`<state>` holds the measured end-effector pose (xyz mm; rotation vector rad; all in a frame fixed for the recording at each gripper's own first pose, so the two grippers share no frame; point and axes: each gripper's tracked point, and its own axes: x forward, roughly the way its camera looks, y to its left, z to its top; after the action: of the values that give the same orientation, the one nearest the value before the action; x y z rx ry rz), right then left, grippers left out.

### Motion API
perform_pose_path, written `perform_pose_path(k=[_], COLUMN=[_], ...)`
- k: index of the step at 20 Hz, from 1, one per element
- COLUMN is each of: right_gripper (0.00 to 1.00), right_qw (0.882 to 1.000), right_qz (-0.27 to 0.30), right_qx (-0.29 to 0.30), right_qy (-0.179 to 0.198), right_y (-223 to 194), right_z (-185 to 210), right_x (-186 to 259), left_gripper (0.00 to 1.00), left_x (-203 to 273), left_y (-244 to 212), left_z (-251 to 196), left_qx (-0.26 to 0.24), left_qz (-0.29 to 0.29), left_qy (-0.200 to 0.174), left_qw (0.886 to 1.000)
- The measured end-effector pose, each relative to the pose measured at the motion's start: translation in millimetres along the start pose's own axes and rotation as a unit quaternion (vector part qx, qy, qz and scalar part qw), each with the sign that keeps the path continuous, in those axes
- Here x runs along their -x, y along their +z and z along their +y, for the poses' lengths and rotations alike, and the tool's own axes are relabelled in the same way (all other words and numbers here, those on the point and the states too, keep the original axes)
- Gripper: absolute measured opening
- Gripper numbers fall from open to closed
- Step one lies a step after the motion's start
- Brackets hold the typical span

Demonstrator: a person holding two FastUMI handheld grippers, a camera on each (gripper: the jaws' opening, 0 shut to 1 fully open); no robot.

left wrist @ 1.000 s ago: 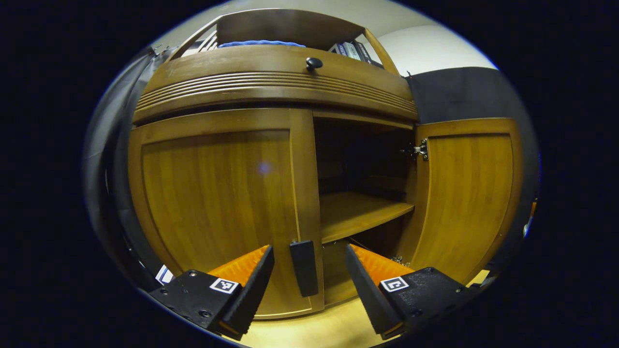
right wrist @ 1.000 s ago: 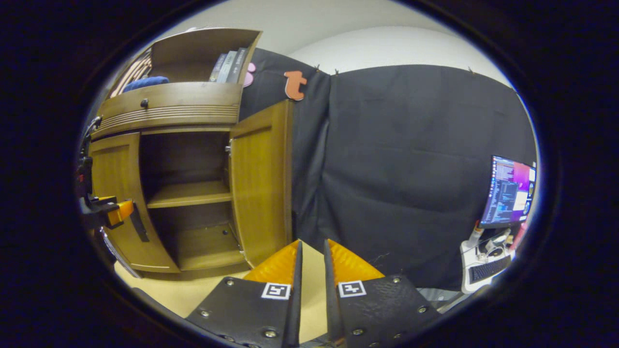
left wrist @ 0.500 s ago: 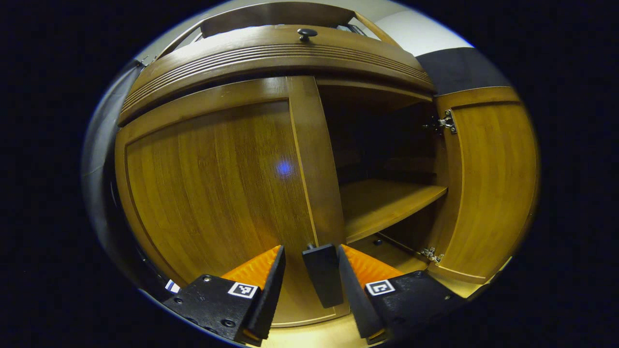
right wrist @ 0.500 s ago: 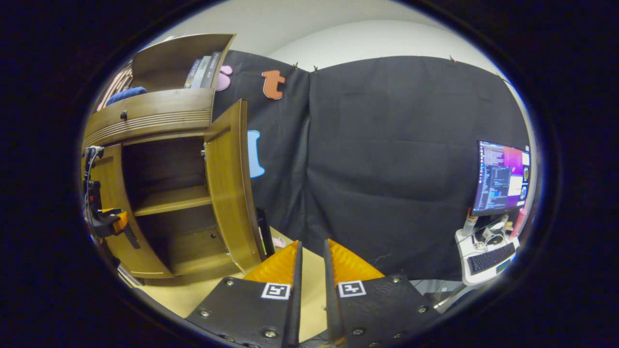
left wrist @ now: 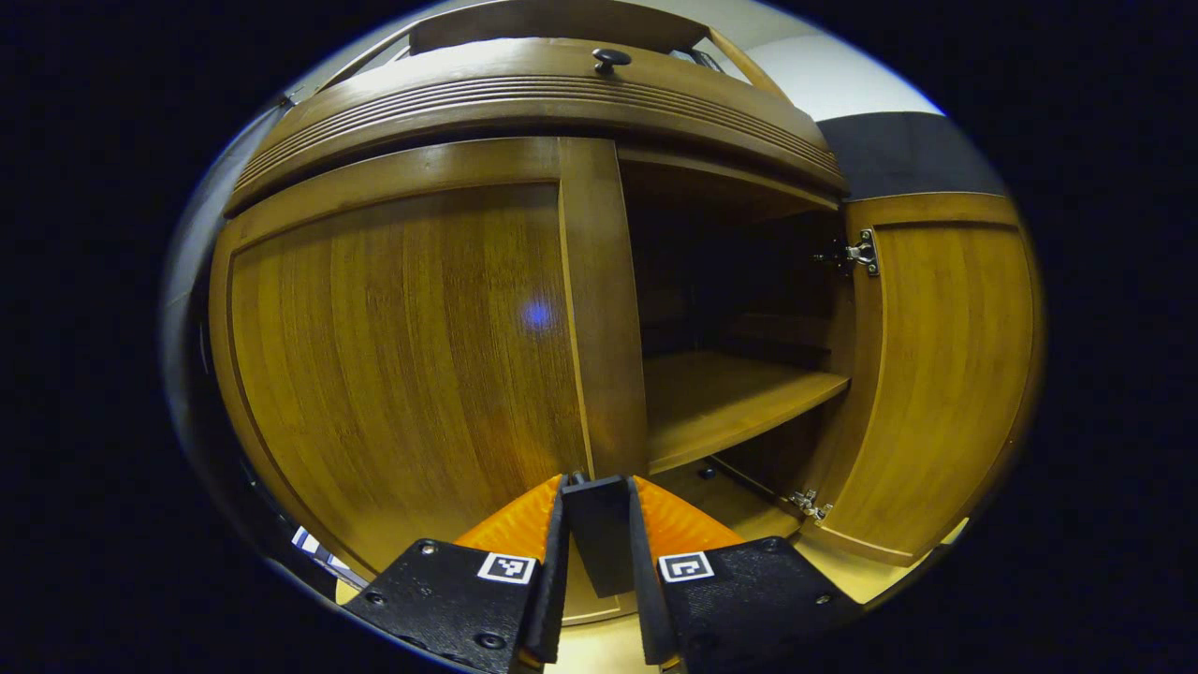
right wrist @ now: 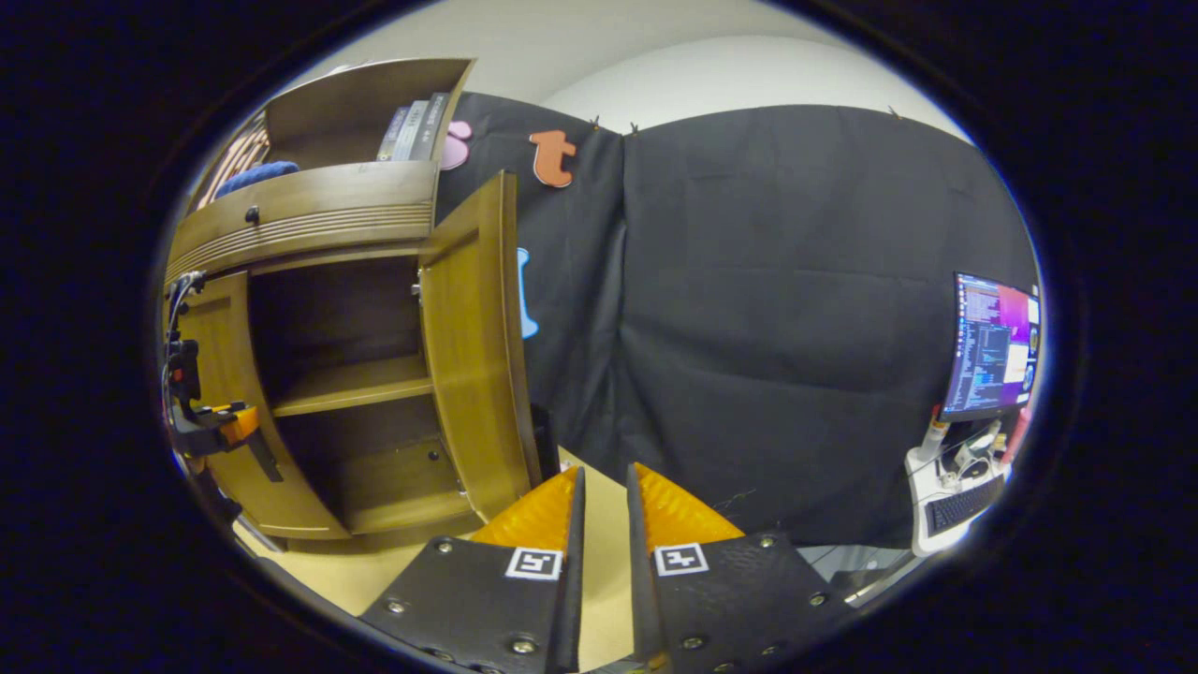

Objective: Open the right door of the double-door shoe cabinet with the right hand, and open the left door with the left hand.

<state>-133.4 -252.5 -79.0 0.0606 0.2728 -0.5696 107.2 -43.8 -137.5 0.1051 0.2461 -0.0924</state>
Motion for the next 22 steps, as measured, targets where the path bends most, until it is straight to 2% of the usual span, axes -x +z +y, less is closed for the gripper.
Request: perform_pose_path(k=[1,12,18,20,22], right_gripper=[0.22,0.22,0.22,0.22,0.22], right_qw=[1.0,1.0,0.998,0.998,0.996], right_qz=[-0.001,-0.005,-0.001,0.0,0.003], right_qx=[0.002,-0.018,-0.022,-0.019,-0.017], right_qy=[0.001,0.019,0.053,0.068,0.085], right_y=[-0.3,-5.0,-9.4,-7.9,-9.2], right_z=[1.2,13.8,24.1,33.5,43.3], right_x=[0.9,11.5,11.9,9.4,6.9], left_gripper=[0.31,0.3,0.29,0.32,0.3], left_x=[2.1,39.6,71.3,83.7,95.5], left_y=[-0.4,-5.3,-9.1,-11.2,-12.0], left_z=[-0.5,-5.8,-5.2,-4.1,-3.1], left_qx=[0.002,0.02,0.029,0.036,0.04], left_qz=[0.001,0.007,0.002,0.001,-0.004], left_qy=[-0.001,-0.019,-0.015,-0.014,-0.013], left_qw=[1.0,1.0,0.999,0.999,0.999])
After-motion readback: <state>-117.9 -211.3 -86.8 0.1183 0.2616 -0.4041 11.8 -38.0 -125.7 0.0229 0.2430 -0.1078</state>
